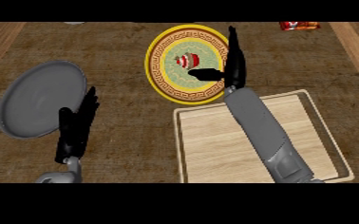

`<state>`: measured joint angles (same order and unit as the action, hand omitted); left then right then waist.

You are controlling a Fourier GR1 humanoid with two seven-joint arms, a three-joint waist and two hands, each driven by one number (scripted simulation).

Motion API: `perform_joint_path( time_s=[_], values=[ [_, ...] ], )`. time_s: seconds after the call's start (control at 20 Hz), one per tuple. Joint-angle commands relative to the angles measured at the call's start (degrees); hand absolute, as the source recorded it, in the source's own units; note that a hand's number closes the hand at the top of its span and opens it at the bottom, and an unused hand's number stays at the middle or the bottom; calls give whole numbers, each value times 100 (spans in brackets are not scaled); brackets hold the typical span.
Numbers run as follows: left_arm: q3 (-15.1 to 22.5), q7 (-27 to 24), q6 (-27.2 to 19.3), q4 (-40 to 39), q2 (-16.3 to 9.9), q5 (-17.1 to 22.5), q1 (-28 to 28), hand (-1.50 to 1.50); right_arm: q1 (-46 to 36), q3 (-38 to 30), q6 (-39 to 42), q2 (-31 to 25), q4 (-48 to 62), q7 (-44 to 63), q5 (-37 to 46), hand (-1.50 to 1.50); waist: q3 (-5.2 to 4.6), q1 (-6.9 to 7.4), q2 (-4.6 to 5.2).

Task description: Pick the cupcake from the tray and place it in the plate

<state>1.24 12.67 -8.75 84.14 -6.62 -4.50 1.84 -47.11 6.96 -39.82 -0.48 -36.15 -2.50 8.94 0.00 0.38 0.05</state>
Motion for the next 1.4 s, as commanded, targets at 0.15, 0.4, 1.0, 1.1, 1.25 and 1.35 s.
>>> perform_joint_path(
  time_s=[0.15,0.4,1.0,1.1,1.25,1.35],
  values=[
    [76,51,-72,137,172,-108,-32,0,-47,-265,103,-260,248,92,118,-150,0,9,2],
    [61,186,21,267,152,-112,-82,0,624,-146,48,-344,-393,158,341,-150,0,-29,-9],
    [-174,-14,-19,-268,241,-174,217,0,1524,-332,67,-607,-1674,492,594,-150,-2,-57,-12],
    [-304,-221,142,-501,137,-64,254,0,1471,-349,-51,-695,-1649,775,761,-150,-3,-56,-11],
    [-271,190,189,-5,42,-102,208,0,1272,-620,108,-848,-1367,661,722,-150,0,-19,-6],
    [-169,-168,135,-103,201,-163,-52,0,2059,-456,54,-788,-1942,527,804,-150,-1,-42,-13]
  ],
)
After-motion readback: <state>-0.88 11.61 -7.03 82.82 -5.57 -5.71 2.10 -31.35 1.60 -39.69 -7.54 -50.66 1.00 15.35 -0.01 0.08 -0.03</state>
